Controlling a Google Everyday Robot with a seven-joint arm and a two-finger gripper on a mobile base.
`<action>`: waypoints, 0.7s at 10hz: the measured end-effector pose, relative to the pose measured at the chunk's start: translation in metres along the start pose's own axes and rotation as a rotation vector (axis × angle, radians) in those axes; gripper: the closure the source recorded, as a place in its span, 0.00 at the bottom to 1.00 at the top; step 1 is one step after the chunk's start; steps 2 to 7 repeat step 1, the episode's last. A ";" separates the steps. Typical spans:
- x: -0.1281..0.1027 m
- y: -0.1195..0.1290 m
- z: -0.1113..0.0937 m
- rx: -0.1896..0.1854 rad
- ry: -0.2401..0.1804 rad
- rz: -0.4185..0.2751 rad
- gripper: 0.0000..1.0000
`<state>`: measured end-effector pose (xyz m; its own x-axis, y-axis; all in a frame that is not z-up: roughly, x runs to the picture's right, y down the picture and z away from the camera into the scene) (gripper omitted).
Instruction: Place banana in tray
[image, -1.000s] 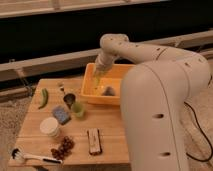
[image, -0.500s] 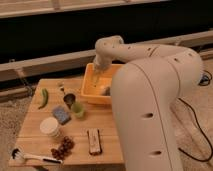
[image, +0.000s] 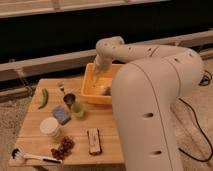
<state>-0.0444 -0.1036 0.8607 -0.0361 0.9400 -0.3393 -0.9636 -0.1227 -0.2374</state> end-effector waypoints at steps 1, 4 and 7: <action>0.000 0.000 0.000 -0.001 0.000 0.000 0.38; 0.000 0.000 0.000 -0.001 0.000 0.000 0.38; 0.000 0.000 0.000 -0.001 0.000 0.000 0.38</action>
